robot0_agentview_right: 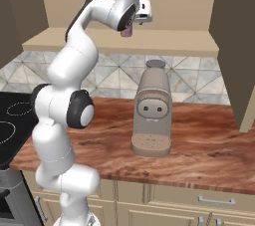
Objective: Pick the can from the counter and place it in the open cabinet.
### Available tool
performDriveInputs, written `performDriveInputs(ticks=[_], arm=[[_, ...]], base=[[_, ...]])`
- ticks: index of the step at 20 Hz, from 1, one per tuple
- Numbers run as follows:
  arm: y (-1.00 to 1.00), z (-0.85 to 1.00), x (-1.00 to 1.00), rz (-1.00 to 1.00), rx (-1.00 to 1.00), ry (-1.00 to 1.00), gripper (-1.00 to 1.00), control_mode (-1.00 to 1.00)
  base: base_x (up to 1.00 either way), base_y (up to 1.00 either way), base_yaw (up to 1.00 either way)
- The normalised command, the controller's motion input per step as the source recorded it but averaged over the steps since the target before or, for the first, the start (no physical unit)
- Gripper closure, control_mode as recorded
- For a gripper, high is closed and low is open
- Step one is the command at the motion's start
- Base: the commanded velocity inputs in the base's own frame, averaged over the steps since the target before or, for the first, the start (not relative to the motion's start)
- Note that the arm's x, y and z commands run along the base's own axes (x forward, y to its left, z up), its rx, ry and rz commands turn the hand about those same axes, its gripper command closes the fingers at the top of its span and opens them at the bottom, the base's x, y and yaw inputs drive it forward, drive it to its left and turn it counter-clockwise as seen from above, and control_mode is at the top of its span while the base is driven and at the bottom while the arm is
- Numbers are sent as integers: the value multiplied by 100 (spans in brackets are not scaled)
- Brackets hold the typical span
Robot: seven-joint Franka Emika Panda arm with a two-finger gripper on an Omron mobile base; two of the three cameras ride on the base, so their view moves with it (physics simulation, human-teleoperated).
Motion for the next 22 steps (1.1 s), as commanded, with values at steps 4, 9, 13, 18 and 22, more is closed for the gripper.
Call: performDriveInputs(ticks=[4, 9, 13, 18, 22], arm=[[0, -1, -67, -1, 4, -12, -100, -100], [0, -9, -71, 0, 3, -10, -100, -100], [0, -11, -82, -1, 4, -6, -100, -100], [-1, -9, -97, -3, 5, -4, -100, -100], [0, -7, -100, -5, 3, 0, -100, -100]], base=[[0, 0, 0], [0, 0, 0], [0, 0, 0], [0, 0, 0], [0, 0, 0]])
